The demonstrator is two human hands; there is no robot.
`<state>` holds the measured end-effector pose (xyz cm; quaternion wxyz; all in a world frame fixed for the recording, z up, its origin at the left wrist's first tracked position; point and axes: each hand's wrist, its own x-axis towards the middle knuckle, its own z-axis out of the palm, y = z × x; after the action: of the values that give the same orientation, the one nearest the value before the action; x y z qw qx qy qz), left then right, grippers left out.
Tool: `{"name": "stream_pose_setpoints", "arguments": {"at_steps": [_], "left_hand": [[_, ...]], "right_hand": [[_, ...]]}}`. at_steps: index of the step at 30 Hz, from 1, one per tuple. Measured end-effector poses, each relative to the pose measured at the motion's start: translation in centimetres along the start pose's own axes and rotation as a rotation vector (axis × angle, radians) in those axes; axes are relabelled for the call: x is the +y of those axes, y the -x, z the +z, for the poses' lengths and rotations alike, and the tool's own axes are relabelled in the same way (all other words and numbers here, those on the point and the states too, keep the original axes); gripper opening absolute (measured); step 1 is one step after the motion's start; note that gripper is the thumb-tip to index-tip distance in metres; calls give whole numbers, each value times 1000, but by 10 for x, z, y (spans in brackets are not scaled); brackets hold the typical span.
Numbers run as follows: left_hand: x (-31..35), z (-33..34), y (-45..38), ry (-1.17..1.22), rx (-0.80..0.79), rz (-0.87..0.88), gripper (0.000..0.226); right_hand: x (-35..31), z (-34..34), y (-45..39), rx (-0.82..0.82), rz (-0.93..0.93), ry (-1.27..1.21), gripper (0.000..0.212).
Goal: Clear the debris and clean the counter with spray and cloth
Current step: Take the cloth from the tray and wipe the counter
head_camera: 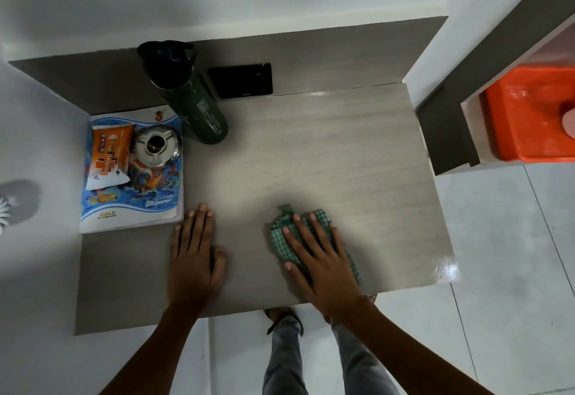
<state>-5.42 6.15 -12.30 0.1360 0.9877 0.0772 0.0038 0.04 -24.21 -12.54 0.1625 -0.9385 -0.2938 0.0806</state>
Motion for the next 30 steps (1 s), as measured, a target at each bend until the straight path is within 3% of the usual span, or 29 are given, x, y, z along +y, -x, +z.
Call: {"name": "stream_pose_setpoints", "arguments": {"at_steps": [12, 20, 23, 27, 30], "left_hand": [[2, 0, -1, 6, 23, -5, 75], [4, -1, -1, 8, 22, -14, 73], [9, -5, -3, 26, -11, -43, 73], [30, -10, -10, 72, 20, -94, 72], [55, -9, -22, 105, 27, -96, 70]], "right_hand": [[123, -39, 21, 109, 321, 55, 71], [129, -44, 15, 147, 353, -17, 63], [124, -56, 11, 166, 438, -279, 58], [117, -85, 8, 230, 730, -892, 59], [120, -108, 7, 342, 869, -1163, 64]]}}
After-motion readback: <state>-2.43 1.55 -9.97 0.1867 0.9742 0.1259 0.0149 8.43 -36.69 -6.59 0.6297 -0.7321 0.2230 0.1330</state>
